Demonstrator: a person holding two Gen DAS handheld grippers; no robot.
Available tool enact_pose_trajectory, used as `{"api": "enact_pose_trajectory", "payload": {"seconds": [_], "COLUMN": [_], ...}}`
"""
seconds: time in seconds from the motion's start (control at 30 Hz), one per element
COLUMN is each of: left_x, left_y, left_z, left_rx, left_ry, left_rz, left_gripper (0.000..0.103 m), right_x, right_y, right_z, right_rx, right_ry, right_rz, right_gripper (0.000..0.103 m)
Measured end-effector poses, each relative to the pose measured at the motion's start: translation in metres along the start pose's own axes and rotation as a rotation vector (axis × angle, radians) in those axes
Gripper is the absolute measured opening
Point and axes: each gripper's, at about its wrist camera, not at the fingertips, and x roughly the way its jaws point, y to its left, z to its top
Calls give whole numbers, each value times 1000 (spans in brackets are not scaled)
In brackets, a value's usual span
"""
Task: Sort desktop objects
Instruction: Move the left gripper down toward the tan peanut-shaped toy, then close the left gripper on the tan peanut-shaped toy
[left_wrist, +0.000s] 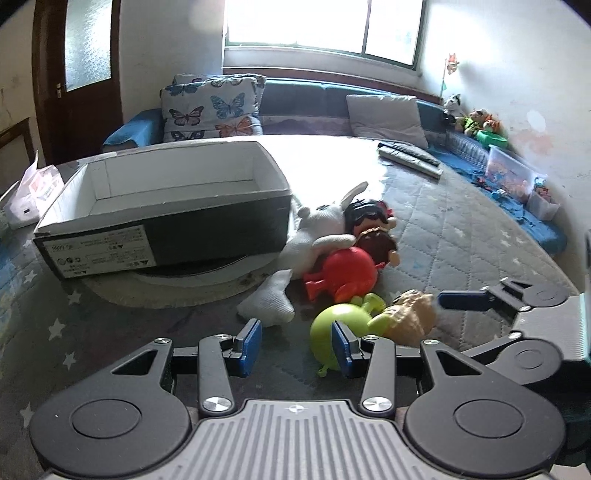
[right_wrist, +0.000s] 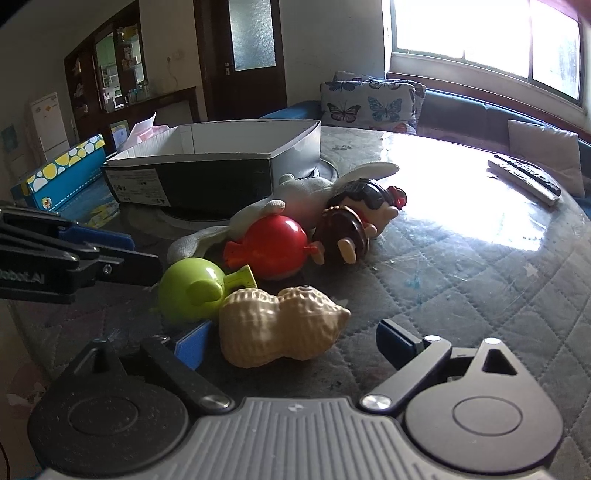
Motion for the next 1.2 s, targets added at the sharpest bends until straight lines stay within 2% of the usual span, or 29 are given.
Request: {"api": "enact_pose_trajectory", "payload": {"seconds": [0.3, 0.4, 0.73, 1.2], "left_x": [4, 7, 21, 58], "left_y": [-16, -20, -49, -72], "left_z": [5, 7, 19, 29], "left_rx": [45, 56, 152, 222], "left_ry": [6, 7, 28, 171], "left_rz": [-61, -74, -177, -282], "left_gripper": [44, 44, 44, 44], "right_x": [1, 0, -7, -14], "right_y": [-4, -6, -14, -24], "right_z": [-1, -1, -6, -12], "right_rx": [19, 26, 22, 10], "right_ry": [4, 2, -5, -12], "right_rz": [44, 49, 38, 42], "right_gripper": [72, 69, 69, 69]}}
